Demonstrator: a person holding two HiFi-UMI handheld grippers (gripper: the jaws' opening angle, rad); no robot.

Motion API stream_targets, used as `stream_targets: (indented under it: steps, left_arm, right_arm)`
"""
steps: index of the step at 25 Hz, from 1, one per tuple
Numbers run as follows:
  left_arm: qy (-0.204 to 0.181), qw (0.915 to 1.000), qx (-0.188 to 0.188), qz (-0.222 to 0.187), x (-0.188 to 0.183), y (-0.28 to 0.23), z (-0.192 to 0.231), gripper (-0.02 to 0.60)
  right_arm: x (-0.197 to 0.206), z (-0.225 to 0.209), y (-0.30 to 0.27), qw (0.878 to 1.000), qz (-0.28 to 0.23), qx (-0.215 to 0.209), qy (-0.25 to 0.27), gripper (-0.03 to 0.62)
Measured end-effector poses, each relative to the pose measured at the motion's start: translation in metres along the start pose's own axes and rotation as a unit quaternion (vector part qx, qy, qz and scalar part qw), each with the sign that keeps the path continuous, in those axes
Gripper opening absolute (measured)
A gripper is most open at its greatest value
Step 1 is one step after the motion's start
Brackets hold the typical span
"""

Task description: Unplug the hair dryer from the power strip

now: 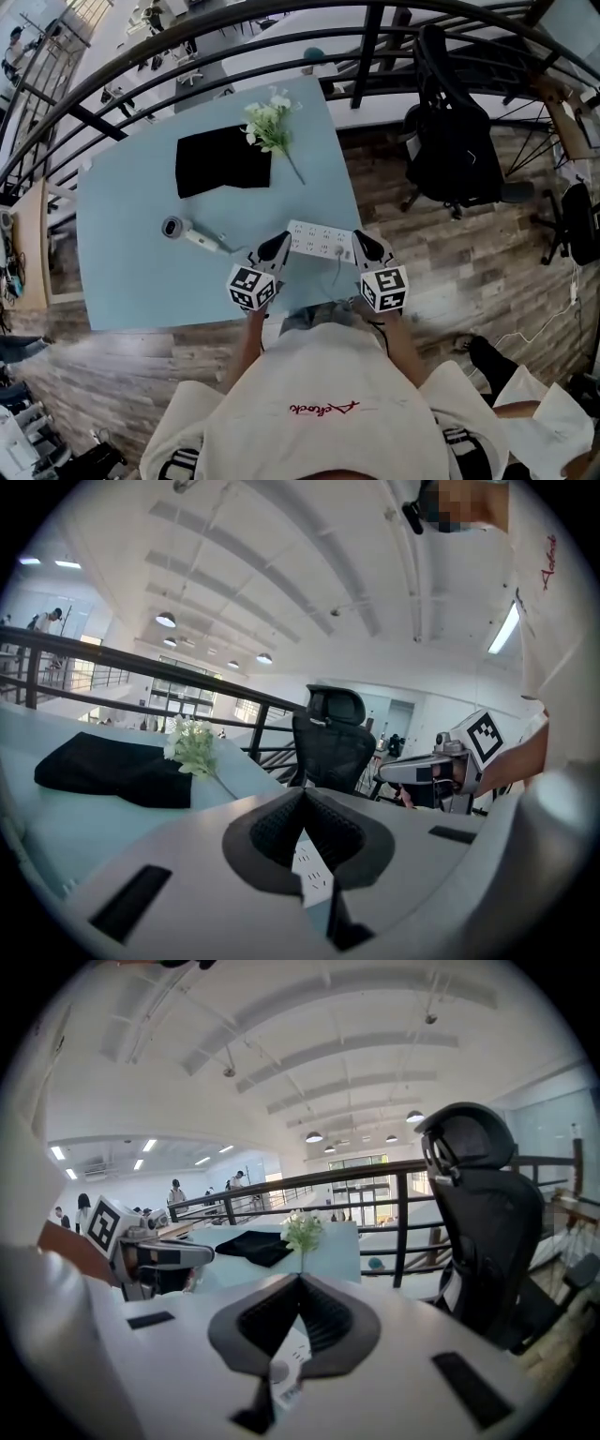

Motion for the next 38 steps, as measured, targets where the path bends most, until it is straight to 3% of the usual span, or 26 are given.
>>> stream_targets:
  steps: [14,26,29,32,38]
  left_arm:
    - [0.014,0.9993,0.005,0.035,0.044,0.004,-0.006,0.008]
    - [-0.008,0.9969,-0.001,0.078,0.075,-0.008,-0.010,0.015]
    - [-0.020,0.9952,-0.005,0.096,0.084,-0.012,-0.012,0.143]
    - [-0.033,0.9942,-0.011,0.102,0.090,-0.015,-0.013,0.172]
    - [-0.055,0.9924,-0.016,0.109,0.101,-0.026,-0.011,0.172]
  right_arm:
    - [0.047,0.013,0.025,0.999,0.043,0.001,-0.019,0.017]
    - [0.070,0.016,0.038,0.997,0.066,-0.005,-0.028,0.017]
    - [0.072,0.016,0.039,0.997,0.068,-0.006,-0.029,0.017]
    - [0.071,0.015,0.040,0.997,0.069,-0.006,-0.029,0.017]
    - [0.074,0.010,0.044,0.997,0.072,-0.006,-0.029,0.017]
Point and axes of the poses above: the fingertips, and each gripper's own axes: y backward along the fingers, z to its left, x out of its underside, the point moved 6 cm from there along y, backward along the fingers, and after that the axes turned 8 degrees about -z, right-handed, at the moved point
